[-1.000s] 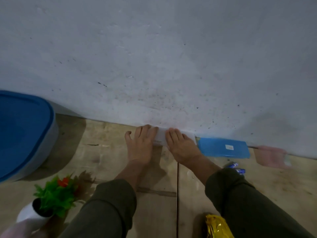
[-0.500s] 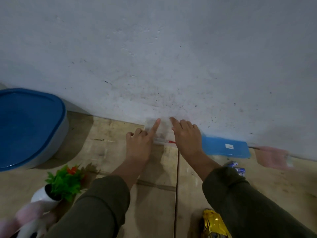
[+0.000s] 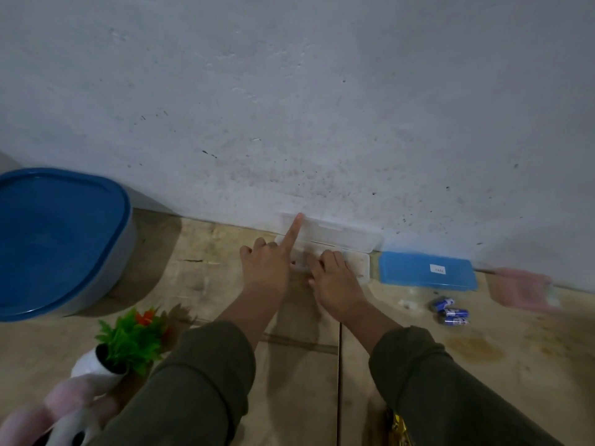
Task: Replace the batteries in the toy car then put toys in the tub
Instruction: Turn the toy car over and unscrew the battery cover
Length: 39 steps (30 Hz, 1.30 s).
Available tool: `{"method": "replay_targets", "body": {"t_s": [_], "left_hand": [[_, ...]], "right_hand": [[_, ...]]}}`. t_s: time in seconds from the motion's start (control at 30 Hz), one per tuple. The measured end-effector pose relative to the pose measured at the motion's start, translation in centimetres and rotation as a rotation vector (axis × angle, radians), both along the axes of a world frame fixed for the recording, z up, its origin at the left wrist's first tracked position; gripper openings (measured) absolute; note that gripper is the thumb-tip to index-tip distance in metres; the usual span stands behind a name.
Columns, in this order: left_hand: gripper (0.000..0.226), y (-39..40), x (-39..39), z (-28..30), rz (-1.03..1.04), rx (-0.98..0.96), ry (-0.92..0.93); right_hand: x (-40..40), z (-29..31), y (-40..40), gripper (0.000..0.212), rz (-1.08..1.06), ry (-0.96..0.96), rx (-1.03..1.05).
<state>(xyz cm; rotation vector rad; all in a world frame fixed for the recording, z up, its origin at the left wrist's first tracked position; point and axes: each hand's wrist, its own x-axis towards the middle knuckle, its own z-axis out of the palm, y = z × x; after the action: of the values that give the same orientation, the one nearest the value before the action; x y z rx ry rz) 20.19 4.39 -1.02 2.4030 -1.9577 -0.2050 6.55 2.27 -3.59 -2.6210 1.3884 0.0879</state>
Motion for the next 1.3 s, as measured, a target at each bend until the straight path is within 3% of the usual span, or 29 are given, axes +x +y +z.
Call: {"method": "replay_targets", "body": {"t_s": [0.13,0.3,0.53,0.77,1.03,1.17,1.3], "left_hand": [[0.106,0.1,0.3,0.0,-0.004,0.009,0.008],[0.106,0.6,0.5,0.0,-0.024,-0.002,0.019],[0.077,4.0,-1.7,1.6,-0.037,-0.107,0.111],[0.064,8.8,-7.4,3.9,-0.118,-0.078,0.265],[0.062,17.1,-18.0,1.5,-0.148,0.040,0.476],[0.068,19.9,-20.8,0.6,-0.160,0.164,0.459],[0.096,21.3,-22.0,0.6,-0.160,0.285,0.312]], "right_hand": [[-0.7,1.2,-1.2,0.057,0.038,0.098,-0.043],[-2.2,2.9,1.0,0.059,-0.152,0.057,-0.047],[-6.1,6.5,3.1,0.059,-0.450,-0.019,-0.022],[-13.9,7.1,7.9,0.060,-0.522,0.050,-0.064],[-22.9,3.4,18.1,0.059,-0.618,0.094,0.062],[-24.4,1.4,21.3,0.057,-0.625,0.045,0.149],[-24.8,0.6,22.2,0.059,-0.508,0.167,0.111]]}}
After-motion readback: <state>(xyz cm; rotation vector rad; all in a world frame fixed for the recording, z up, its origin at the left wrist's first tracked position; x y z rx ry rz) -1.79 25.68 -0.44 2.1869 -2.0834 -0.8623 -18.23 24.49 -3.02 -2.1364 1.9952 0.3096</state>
